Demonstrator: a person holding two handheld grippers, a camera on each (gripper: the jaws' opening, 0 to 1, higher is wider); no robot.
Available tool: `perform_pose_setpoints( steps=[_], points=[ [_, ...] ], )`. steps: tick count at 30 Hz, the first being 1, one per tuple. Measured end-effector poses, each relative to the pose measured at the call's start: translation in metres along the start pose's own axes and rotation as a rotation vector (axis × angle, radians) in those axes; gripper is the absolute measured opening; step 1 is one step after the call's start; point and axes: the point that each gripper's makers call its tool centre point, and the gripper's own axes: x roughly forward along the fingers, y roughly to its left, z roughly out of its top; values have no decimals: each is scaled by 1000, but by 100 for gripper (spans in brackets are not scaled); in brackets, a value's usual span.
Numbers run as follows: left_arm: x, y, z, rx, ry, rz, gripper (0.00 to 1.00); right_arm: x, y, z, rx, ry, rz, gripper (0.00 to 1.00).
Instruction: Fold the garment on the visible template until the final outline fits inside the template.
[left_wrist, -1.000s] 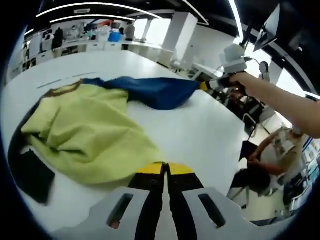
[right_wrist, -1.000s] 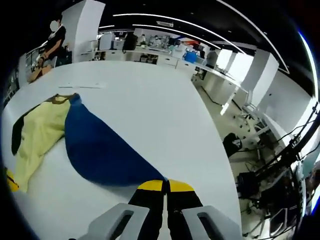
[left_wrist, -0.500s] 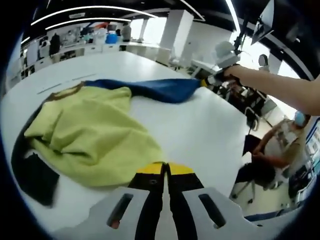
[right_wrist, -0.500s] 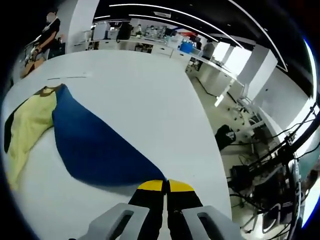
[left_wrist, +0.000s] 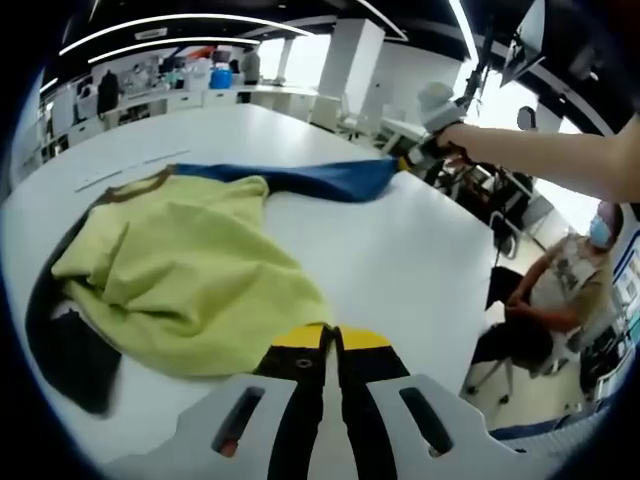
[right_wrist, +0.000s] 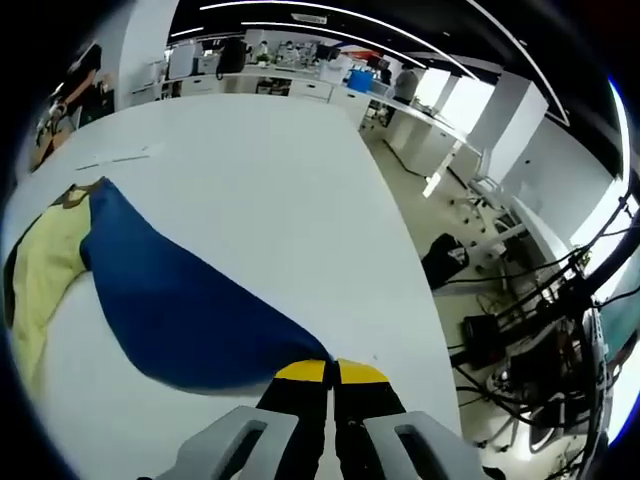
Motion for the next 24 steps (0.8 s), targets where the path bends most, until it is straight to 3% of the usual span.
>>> perform_pose_setpoints(
  steps=[3,7,9,14,21,24],
  points=[
    [-3,-3,-1,0,13,-15,11,-1,9,3,23,-15,29,0],
    [-9,-8,3,27,3,-46,25,-7,25,9,15,-48,78,27],
    [-12,-10,7,65,-15,-63,32,-10,34,13,11,-71,107,36],
    [-25,-10,9,68,-38,-87,47,-25,60,22,16,-122,192,53],
    [-44,14,10,49,-74,-52,68,-54,110,22,-4,-167,333,71],
    [-50,29,12,39,-91,-20,73,-64,124,21,-23,-182,364,73]
  ],
)
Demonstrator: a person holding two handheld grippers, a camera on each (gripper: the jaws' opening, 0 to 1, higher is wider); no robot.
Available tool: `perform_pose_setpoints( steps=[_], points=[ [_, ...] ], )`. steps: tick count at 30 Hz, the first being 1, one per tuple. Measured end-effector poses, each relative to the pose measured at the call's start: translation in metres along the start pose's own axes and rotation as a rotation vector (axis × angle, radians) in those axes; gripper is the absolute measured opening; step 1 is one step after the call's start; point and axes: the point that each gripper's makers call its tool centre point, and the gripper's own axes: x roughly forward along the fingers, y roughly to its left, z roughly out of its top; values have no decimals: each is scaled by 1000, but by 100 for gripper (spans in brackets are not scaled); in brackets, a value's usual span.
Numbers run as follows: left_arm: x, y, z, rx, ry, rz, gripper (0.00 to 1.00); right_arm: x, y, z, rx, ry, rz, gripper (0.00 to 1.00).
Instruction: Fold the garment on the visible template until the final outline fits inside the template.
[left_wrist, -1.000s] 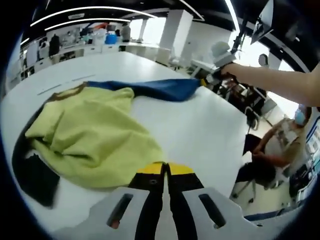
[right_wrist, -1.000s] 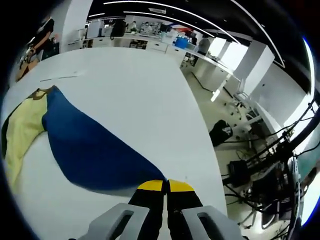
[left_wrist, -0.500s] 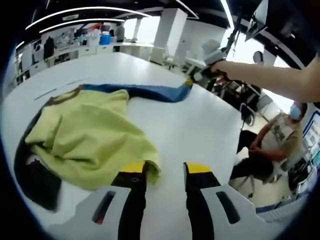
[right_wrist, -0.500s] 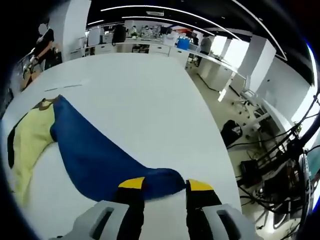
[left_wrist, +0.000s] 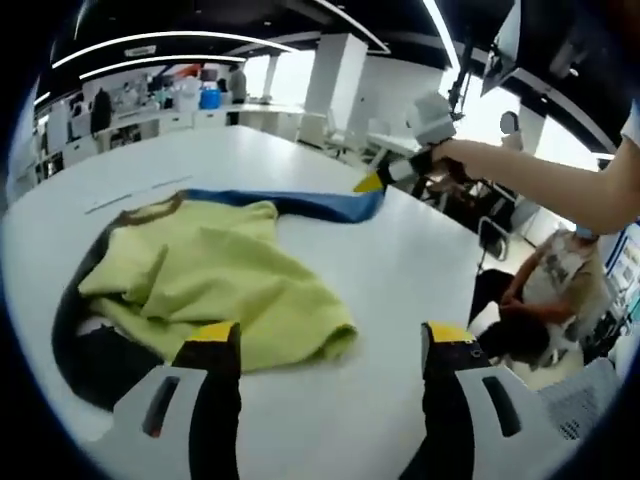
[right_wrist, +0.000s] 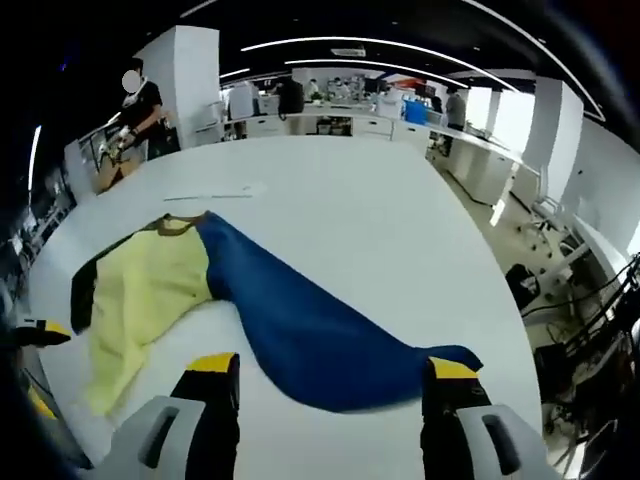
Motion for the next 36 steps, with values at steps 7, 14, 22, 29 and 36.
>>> perform_pose_setpoints(
  steps=[7,14,22,29,36],
  points=[
    [-20,46,7,25,-27,94,77,-10,47,0,-42,-19,105,77],
    [-29,73,15,21,-57,141,76,-18,80,-8,-71,-9,187,75],
    [-34,102,8,18,-45,187,64,-26,114,-16,-94,-9,269,70],
    [-37,133,0,30,-22,245,46,-28,140,-25,-150,-7,314,62],
    [-38,166,1,21,-29,303,37,-30,160,-32,-169,1,357,55]
  ],
)
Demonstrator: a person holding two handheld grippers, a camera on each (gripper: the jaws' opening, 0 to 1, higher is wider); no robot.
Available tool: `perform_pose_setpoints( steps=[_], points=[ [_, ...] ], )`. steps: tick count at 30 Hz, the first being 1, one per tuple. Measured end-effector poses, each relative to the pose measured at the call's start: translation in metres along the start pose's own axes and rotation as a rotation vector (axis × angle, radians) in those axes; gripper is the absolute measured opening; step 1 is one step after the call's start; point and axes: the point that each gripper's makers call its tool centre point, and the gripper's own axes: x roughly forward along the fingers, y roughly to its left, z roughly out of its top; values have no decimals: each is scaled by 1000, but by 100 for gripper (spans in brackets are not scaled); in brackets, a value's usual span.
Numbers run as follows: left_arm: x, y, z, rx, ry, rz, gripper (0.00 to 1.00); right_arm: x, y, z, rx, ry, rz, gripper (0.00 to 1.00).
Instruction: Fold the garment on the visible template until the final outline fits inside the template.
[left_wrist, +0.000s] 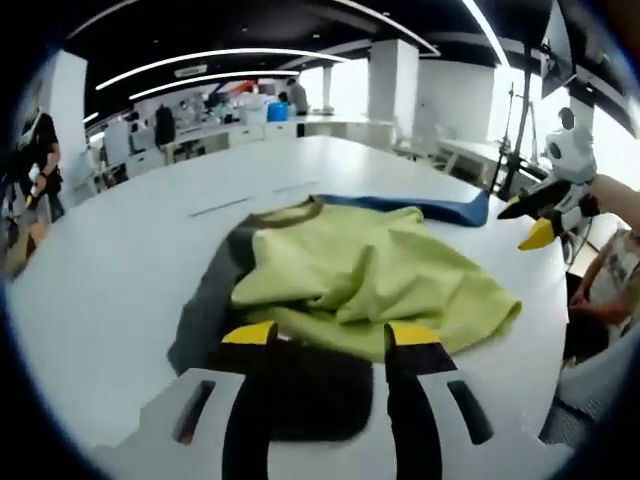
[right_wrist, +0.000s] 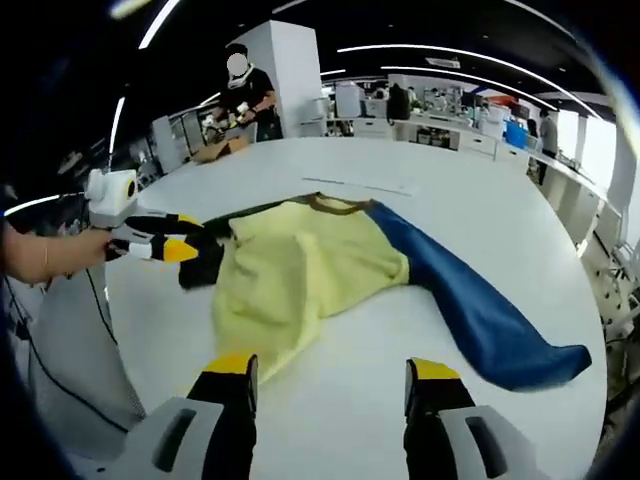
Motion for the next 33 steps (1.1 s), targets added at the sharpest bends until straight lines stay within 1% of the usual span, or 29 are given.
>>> perform_pose_setpoints(
  steps=[2,5,9,15,16,19,23,25,29,31,33],
  points=[
    [3,8,-1,-9,4,15,36,3,2,-1,4,0,13,54],
    [8,14,-4,-25,8,22,34,8,13,-3,9,5,41,51],
    [16,23,-7,-11,23,38,32,14,21,-5,20,3,61,47],
    [27,36,-10,-26,33,58,29,24,33,-12,35,22,91,44],
    [29,39,-10,-43,36,65,29,26,35,-14,37,26,95,43],
    [33,42,-8,-59,31,69,29,29,40,-19,36,38,104,42],
    [41,50,-12,-56,47,89,26,34,42,-24,35,55,105,40],
    [44,53,-14,-50,53,93,25,36,44,-24,38,54,107,39],
    [49,57,-14,-43,50,99,23,41,48,-28,40,68,111,36],
    [50,59,-13,-26,51,103,22,42,51,-30,37,77,116,36],
    [51,60,-13,-25,49,106,22,44,53,-31,53,81,120,35]
  ],
)
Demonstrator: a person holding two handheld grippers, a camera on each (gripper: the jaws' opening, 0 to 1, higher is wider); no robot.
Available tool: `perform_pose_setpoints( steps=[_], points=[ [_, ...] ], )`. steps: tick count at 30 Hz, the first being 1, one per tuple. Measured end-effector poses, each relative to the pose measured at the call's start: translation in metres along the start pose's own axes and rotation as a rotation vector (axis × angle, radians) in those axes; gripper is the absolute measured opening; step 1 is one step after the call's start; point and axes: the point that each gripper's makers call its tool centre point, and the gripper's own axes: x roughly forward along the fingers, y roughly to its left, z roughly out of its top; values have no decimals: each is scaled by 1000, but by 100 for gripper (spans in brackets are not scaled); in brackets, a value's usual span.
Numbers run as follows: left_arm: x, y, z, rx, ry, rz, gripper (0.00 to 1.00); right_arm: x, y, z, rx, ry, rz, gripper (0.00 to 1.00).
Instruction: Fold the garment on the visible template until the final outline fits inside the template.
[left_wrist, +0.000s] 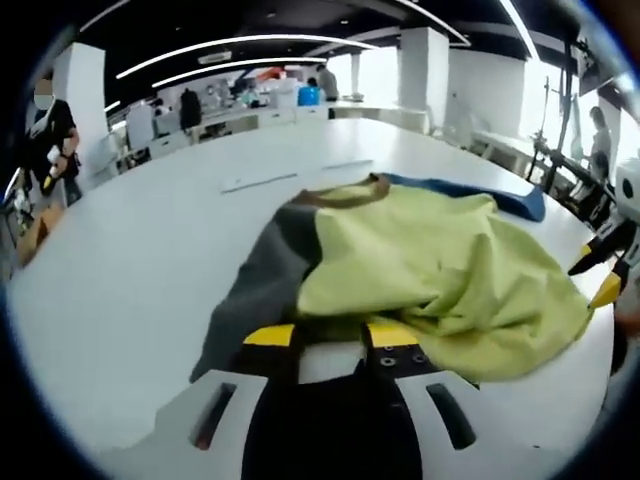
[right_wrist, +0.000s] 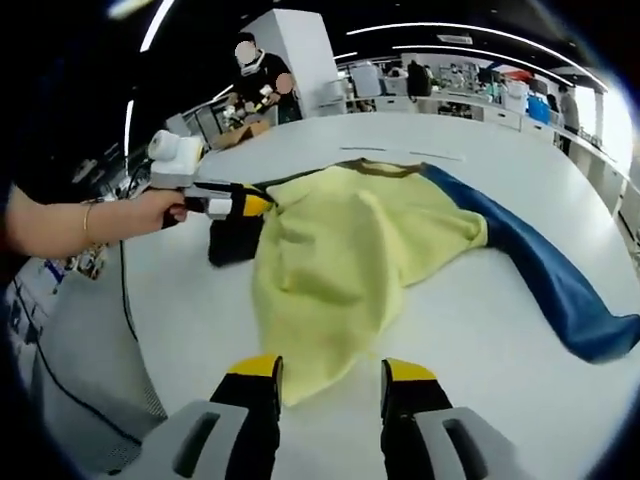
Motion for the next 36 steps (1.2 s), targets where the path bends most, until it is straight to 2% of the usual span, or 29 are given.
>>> perform_pose_setpoints(
  steps=[8,18,29,36],
  points=[
    [-1,8,4,-10,-18,13,21,6,3,-1,4,10,5,22],
    [7,16,8,-12,-25,19,19,11,2,-10,-22,44,-5,17],
    [15,16,5,-4,17,15,18,12,0,-13,-32,52,-18,12],
    [20,13,4,-16,26,-12,11,14,0,-14,-23,48,-21,10]
  ],
)
